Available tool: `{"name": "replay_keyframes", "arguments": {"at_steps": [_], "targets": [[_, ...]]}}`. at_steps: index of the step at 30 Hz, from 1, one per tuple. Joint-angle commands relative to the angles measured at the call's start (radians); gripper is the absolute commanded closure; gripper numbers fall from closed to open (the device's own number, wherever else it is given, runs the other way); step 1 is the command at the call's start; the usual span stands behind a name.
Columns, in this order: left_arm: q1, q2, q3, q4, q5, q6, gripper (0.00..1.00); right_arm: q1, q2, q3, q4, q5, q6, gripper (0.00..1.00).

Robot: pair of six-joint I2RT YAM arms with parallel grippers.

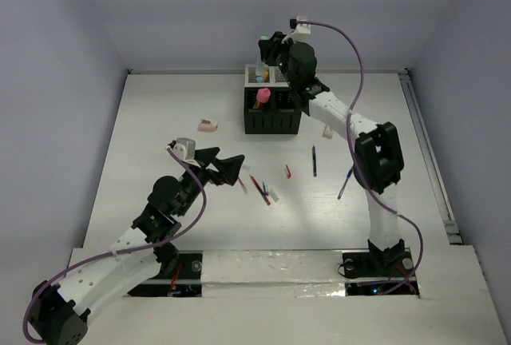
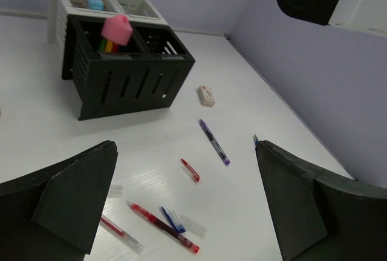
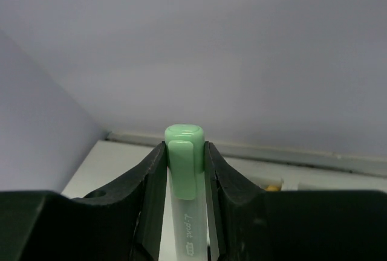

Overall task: Sort the stationery into containers
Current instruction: Place the pen in the storage box, then move the stapler to the center of the board.

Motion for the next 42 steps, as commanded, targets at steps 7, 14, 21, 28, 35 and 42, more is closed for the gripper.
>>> {"name": "replay_keyframes", "arguments": {"at_steps": [7, 14, 21, 28, 35, 42], "targets": [[-0.005, -0.088, -0.028, -0.024, -0.226, -0.052, 0.01, -0.032, 0.303, 0.457, 0.028, -0.003, -0.121, 1.00], [-0.005, -0.032, -0.013, -0.020, -0.210, -0.046, 0.01, -0.032, 0.394, 0.486, 0.018, -0.052, -0.106, 1.00], [-0.005, -0.028, -0.016, -0.010, -0.212, -0.041, 0.01, -0.032, 0.365, 0.313, 0.107, -0.070, -0.100, 0.97], [-0.005, -0.032, -0.016, -0.017, -0.227, -0.041, 0.01, -0.032, 0.329, 0.350, 0.041, -0.115, -0.118, 0.43], [-0.005, -0.020, -0.012, -0.024, -0.282, -0.062, 0.01, -0.032, 0.188, 0.301, -0.061, -0.260, -0.153, 0.22], [-0.005, -0.132, -0.022, -0.110, -0.460, -0.090, 0.01, 0.029, 0.052, 0.207, -0.313, -0.569, -0.173, 0.96]]}}
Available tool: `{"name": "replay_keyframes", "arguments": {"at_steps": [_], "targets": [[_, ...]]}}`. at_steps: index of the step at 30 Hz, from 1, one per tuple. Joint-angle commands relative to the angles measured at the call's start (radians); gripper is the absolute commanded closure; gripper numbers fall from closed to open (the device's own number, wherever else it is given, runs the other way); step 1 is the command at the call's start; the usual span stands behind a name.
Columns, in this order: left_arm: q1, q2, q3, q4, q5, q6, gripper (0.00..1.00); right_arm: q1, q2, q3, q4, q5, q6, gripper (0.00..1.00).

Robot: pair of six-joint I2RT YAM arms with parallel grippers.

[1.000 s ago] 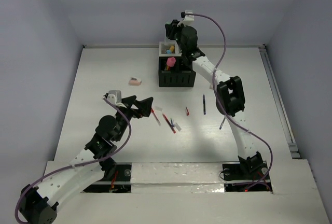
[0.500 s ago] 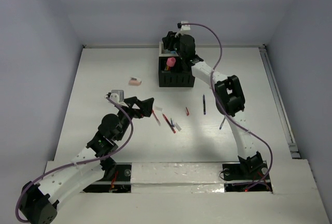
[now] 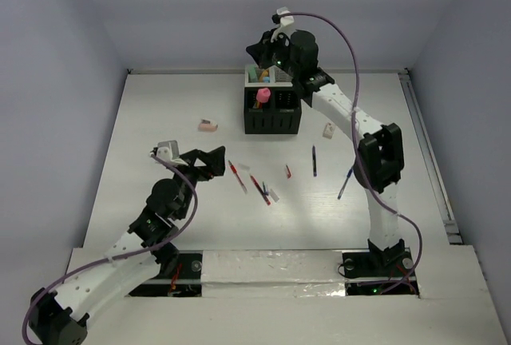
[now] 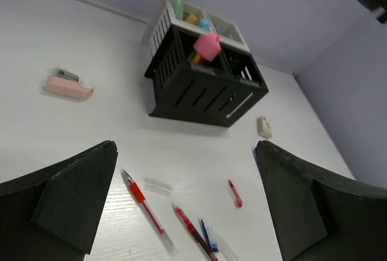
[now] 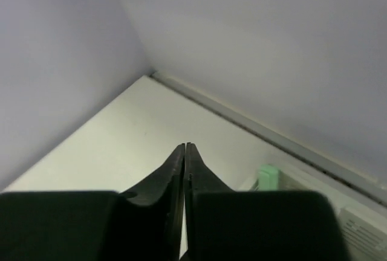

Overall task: Sort the stationery into containers
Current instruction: Move the stapler to the center of the board.

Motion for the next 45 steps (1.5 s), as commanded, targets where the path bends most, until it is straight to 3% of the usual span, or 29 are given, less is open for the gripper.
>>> {"name": "replay_keyframes", "arguments": {"at_steps": [1, 5, 8, 11, 12, 15, 18, 31, 34, 45], "targets": [[-0.002, -0.090, -0.004, -0.023, -0.147, -0.032, 0.01, 0.082, -0.076, -0.061, -0.136, -0.181, -0.042, 0.98], [-0.002, -0.192, -0.004, -0.099, -0.228, -0.103, 0.01, 0.195, -0.042, -0.020, -0.300, -0.095, -0.131, 0.92], [-0.002, -0.213, 0.008, -0.159, -0.233, -0.166, 0.01, 0.232, 0.022, 0.033, -0.323, -0.111, -0.113, 0.82], [-0.002, -0.221, 0.027, -0.227, -0.236, -0.212, 0.01, 0.252, 0.135, 0.172, -0.464, -0.104, -0.127, 0.64], [-0.002, -0.224, 0.030, -0.251, -0.237, -0.218, 0.01, 0.252, 0.163, 0.202, -0.487, -0.090, -0.134, 0.50], [-0.002, -0.242, 0.036, -0.279, -0.240, -0.226, 0.01, 0.275, 0.272, 0.314, -0.550, -0.041, -0.164, 0.27], [-0.002, -0.258, 0.041, -0.268, -0.230, -0.210, 0.01, 0.296, 0.362, 0.385, -0.582, 0.005, -0.187, 0.17], [-0.002, -0.252, 0.037, -0.209, -0.185, -0.166, 0.01, 0.307, 0.514, 0.471, -0.521, 0.129, -0.332, 0.01], [-0.002, -0.255, 0.036, -0.199, -0.182, -0.160, 0.01, 0.307, 0.562, 0.572, -0.579, 0.112, -0.339, 0.00], [-0.002, -0.333, 0.011, -0.207, -0.208, -0.146, 0.01, 0.307, 0.585, 0.601, -0.556, 0.079, -0.337, 0.04]]}}
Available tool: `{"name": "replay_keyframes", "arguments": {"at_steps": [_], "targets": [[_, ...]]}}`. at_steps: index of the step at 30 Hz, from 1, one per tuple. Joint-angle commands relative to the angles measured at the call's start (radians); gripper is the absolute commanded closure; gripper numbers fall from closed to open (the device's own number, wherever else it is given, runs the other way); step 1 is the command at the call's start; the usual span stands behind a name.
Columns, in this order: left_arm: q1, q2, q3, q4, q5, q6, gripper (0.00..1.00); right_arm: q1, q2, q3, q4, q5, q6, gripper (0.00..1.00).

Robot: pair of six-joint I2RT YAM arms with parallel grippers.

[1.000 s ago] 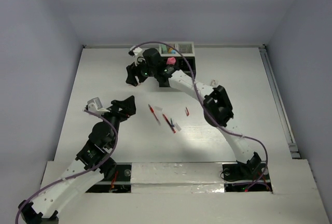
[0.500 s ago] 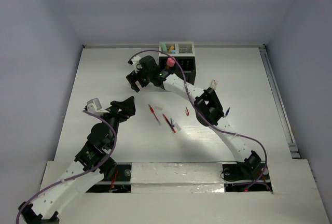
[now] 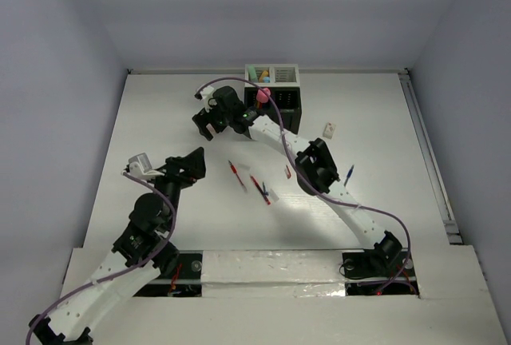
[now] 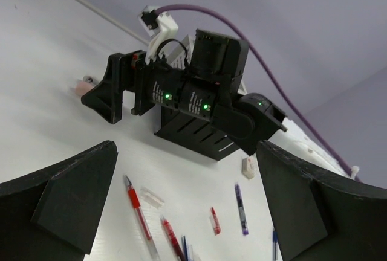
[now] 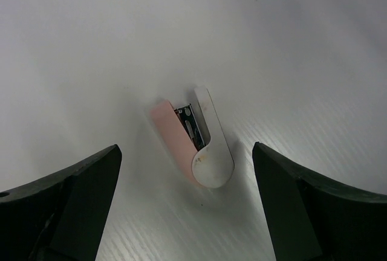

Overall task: Sort the stationery into containers
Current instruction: Move the stapler to the center of the board.

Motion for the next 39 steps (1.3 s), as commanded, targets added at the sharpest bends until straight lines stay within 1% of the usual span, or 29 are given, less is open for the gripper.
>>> {"name": "replay_keyframes", "arguments": {"at_steps": [1, 2, 3, 5, 6, 12, 13, 15, 16, 18, 20, 21, 22, 24, 26, 27, 28, 29, 32, 34, 36, 39], "targets": [[-0.002, -0.050, 0.008, 0.038, -0.015, 0.021, 0.01, 0.010, 0.009, 0.052, 0.010, -0.022, -0.015, 0.07], [-0.002, -0.071, 0.005, 0.035, -0.020, 0.021, 0.01, 0.010, 0.009, 0.049, 0.007, -0.024, -0.011, 0.11], [-0.002, -0.081, 0.004, 0.030, -0.021, 0.021, 0.01, 0.010, 0.006, 0.050, -0.002, -0.030, 0.000, 0.18], [-0.002, -0.105, 0.004, 0.021, -0.023, 0.021, 0.01, 0.010, -0.002, 0.038, -0.011, -0.033, 0.012, 0.22], [-0.002, -0.112, 0.008, 0.013, -0.023, 0.019, 0.01, 0.010, -0.007, 0.017, -0.008, -0.036, 0.017, 0.27], [-0.002, -0.156, 0.001, -0.007, -0.021, 0.013, 0.01, 0.010, -0.013, 0.009, -0.040, -0.031, 0.040, 0.37], [-0.002, -0.161, 0.000, -0.010, -0.023, 0.012, 0.01, 0.010, -0.014, 0.004, -0.047, -0.030, 0.041, 0.42], [-0.002, -0.173, -0.006, -0.008, -0.020, 0.010, 0.01, 0.020, -0.037, -0.028, -0.022, -0.007, 0.041, 0.49], [-0.002, -0.173, -0.008, -0.004, -0.020, 0.010, 0.01, 0.021, -0.051, -0.084, -0.004, 0.002, 0.041, 0.51], [-0.002, -0.171, -0.008, -0.002, -0.017, 0.010, 0.01, 0.031, -0.080, -0.123, 0.033, 0.034, 0.041, 0.55], [-0.002, -0.167, -0.006, -0.002, -0.014, 0.010, 0.01, 0.031, -0.079, -0.122, 0.035, 0.056, 0.041, 0.52], [-0.002, -0.164, -0.006, -0.003, -0.011, 0.010, 0.01, 0.042, -0.071, -0.116, 0.027, 0.083, 0.041, 0.44], [-0.002, -0.164, -0.006, -0.003, -0.011, 0.010, 0.01, 0.042, -0.067, -0.106, 0.024, 0.096, 0.043, 0.43], [-0.002, -0.168, -0.008, -0.005, -0.009, 0.009, 0.01, 0.042, -0.059, -0.088, 0.018, 0.120, 0.044, 0.44], [-0.002, -0.173, -0.011, 0.000, -0.004, 0.008, 0.01, 0.051, -0.066, -0.102, 0.036, 0.136, 0.057, 0.43], [-0.002, -0.173, -0.014, 0.000, -0.003, 0.008, 0.01, 0.051, -0.071, -0.117, 0.059, 0.144, 0.072, 0.39], [-0.002, -0.173, -0.012, 0.000, -0.003, 0.008, 0.01, 0.051, -0.073, -0.117, 0.064, 0.145, 0.077, 0.28], [-0.002, -0.171, -0.014, -0.003, -0.003, 0.007, 0.01, 0.051, -0.068, -0.109, 0.064, 0.145, 0.080, 0.24], [-0.002, -0.170, -0.012, -0.005, 0.000, 0.007, 0.01, 0.051, -0.041, -0.054, 0.030, 0.127, 0.106, 0.15], [-0.002, -0.168, -0.014, 0.003, 0.002, 0.007, 0.01, 0.051, -0.039, -0.078, 0.053, 0.101, 0.164, 0.10], [-0.002, -0.164, -0.015, 0.007, 0.003, 0.008, 0.01, 0.051, -0.019, -0.085, 0.073, 0.134, 0.202, 0.09], [-0.002, -0.161, -0.017, 0.010, 0.009, 0.008, 0.01, 0.051, 0.012, -0.082, 0.105, 0.196, 0.273, 0.15]]}}
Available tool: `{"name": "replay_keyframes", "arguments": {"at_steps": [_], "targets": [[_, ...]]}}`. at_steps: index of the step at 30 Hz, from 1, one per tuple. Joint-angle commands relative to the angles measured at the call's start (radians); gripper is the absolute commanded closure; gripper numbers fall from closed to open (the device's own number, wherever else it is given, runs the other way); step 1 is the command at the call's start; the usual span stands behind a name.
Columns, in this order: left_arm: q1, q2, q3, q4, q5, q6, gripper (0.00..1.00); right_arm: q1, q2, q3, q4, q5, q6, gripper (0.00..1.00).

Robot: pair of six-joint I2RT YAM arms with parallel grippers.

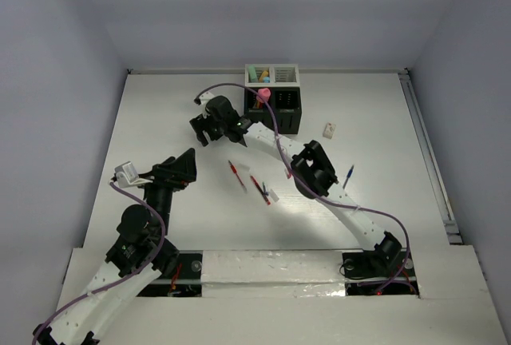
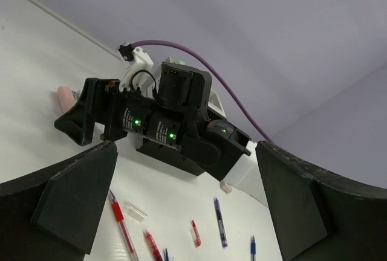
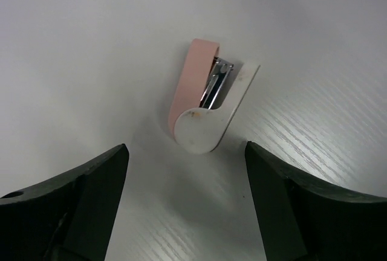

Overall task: Sort the stationery into containers
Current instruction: Move the stapler to the center of the board, then pick up the stapler from the center of the board.

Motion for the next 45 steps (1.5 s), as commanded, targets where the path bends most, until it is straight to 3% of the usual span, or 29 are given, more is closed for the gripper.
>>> {"name": "replay_keyframes", "arguments": {"at_steps": [1, 6, 12, 15, 16, 22, 27, 33, 41, 45], "targets": [[-0.002, -0.002, -0.016, 0.045, 0.019, 0.006, 0.01, 0.006, 0.043, 0.015, 0.072, 0.086, 0.125, 0.18], [-0.002, 0.013, -0.024, 0.070, 0.034, 0.014, 0.01, 0.015, 0.070, 0.021, 0.143, 0.118, 0.235, 0.28], [-0.002, 0.036, -0.039, 0.094, 0.051, 0.022, 0.01, 0.015, 0.102, 0.064, 0.131, 0.147, 0.266, 0.28], [-0.002, 0.032, -0.040, 0.097, 0.048, 0.029, 0.02, 0.015, 0.086, 0.036, 0.148, 0.173, 0.283, 0.46], [-0.002, 0.029, -0.040, 0.096, 0.047, 0.029, 0.02, 0.015, 0.080, 0.007, 0.155, 0.181, 0.285, 0.56], [-0.002, 0.001, -0.057, 0.102, 0.030, 0.048, 0.02, 0.024, -0.017, -0.143, 0.273, 0.177, 0.256, 0.79], [-0.002, -0.003, -0.062, 0.108, -0.004, 0.069, 0.02, 0.044, -0.187, -0.376, 0.471, 0.155, 0.216, 0.85], [-0.002, -0.045, -0.079, 0.100, -0.038, 0.087, 0.02, 0.064, -0.407, -0.493, 0.569, 0.131, 0.180, 0.87], [-0.002, -0.070, -0.091, 0.094, -0.050, 0.098, 0.02, 0.064, -0.635, -0.640, 0.599, 0.232, 0.082, 0.87], [-0.002, -0.014, -0.094, 0.119, -0.009, 0.110, 0.01, -0.022, -0.738, -0.706, 0.564, 0.284, 0.027, 0.88]]}}
